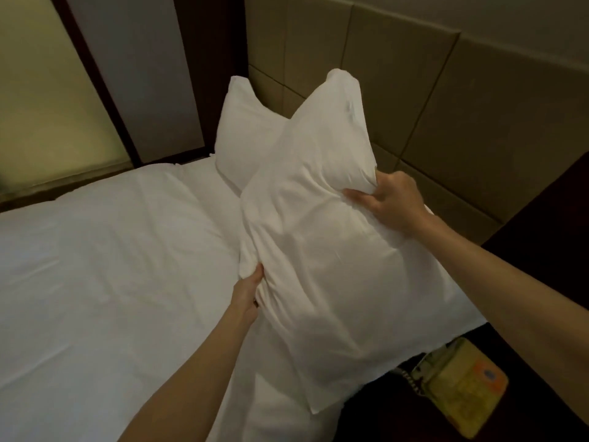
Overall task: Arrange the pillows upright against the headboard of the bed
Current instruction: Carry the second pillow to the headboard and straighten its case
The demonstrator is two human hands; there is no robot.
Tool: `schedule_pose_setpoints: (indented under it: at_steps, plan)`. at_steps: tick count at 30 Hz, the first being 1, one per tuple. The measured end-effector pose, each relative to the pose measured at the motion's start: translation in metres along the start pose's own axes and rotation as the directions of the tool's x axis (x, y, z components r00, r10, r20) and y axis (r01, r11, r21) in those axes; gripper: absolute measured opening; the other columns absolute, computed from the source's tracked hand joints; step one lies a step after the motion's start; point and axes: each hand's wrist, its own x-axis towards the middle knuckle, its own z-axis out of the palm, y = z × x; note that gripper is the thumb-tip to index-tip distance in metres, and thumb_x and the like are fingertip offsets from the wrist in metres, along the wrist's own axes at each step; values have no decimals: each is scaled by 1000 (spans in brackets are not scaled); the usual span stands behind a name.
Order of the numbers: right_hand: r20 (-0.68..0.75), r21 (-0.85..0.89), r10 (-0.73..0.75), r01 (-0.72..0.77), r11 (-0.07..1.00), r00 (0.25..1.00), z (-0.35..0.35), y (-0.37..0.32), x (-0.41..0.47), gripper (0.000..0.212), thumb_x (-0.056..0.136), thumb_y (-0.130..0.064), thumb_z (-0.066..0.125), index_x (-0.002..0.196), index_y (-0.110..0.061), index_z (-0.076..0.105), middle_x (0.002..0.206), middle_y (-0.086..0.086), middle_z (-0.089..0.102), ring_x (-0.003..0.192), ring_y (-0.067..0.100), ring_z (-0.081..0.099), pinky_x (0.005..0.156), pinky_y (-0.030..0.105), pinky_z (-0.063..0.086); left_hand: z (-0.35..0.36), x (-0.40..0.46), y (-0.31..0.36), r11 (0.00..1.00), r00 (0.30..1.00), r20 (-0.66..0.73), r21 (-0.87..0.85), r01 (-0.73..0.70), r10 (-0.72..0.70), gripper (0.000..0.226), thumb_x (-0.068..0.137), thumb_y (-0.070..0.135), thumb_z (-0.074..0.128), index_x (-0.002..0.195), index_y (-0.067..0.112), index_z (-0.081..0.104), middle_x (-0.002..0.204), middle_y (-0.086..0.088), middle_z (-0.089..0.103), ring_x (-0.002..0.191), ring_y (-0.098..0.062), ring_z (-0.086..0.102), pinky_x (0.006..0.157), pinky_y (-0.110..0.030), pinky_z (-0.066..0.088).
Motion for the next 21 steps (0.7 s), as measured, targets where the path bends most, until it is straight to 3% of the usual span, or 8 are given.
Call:
schedule_pose_setpoints:
  at_steps: [6, 10, 13, 15, 18, 21]
  plan:
    - [48, -117, -66, 72, 991, 997, -22, 112, 26, 53, 86, -56, 55, 81, -4, 60, 59, 15, 60, 53, 33, 57, 55, 41, 48, 116, 24, -28, 977, 998, 18, 207, 60, -65, 40, 93, 28, 54, 125, 5, 57, 105, -5, 61, 98, -21, 54, 79, -29, 41]
    - [200, -199, 193, -153, 968, 961, 3, 181, 20, 44, 88, -52, 54, 108, -13, 55, 96, 10, 65, 84, 31, 61, 71, 40, 46, 158, 36, -27, 935, 1000, 1, 355, 0, 0, 27, 94, 20, 47, 120, 13, 54, 111, -6, 55, 102, -21, 50, 85, -32, 36]
    - [388, -270, 392, -304, 914, 834, 32, 214, 8, 52, 88, -41, 60, 131, -16, 44, 133, 14, 49, 119, 35, 49, 96, 50, 38, 175, 46, -17, 924, 998, -22, 381, -42, 54, 24, 93, 14, 48, 116, 12, 55, 108, -8, 55, 97, -22, 51, 77, -31, 38]
    - [444, -242, 459, -390, 888, 770, 47, 224, 1, 64, 86, -39, 63, 140, -18, 35, 143, 13, 38, 129, 35, 40, 102, 53, 31, 180, 52, -10, 921, 996, -37, 385, -63, 83, 21, 92, 12, 48, 112, 11, 57, 105, -8, 57, 94, -21, 52, 73, -28, 39]
    - [473, -246, 490, -425, 871, 732, 65, 225, -5, 66, 86, -37, 63, 142, -18, 32, 145, 13, 37, 130, 35, 38, 104, 54, 30, 178, 56, -2, 905, 994, -31, 417, -85, 108, 27, 93, 15, 48, 117, 7, 58, 105, -8, 61, 93, -22, 57, 77, -28, 40]
    - [500, -247, 489, -423, 872, 715, 81, 221, -6, 55, 88, -34, 61, 135, -15, 39, 137, 14, 43, 125, 36, 43, 102, 53, 33, 175, 60, 6, 883, 991, -29, 458, -105, 133, 22, 92, 16, 49, 109, 10, 62, 99, -6, 66, 86, -19, 62, 68, -25, 43]
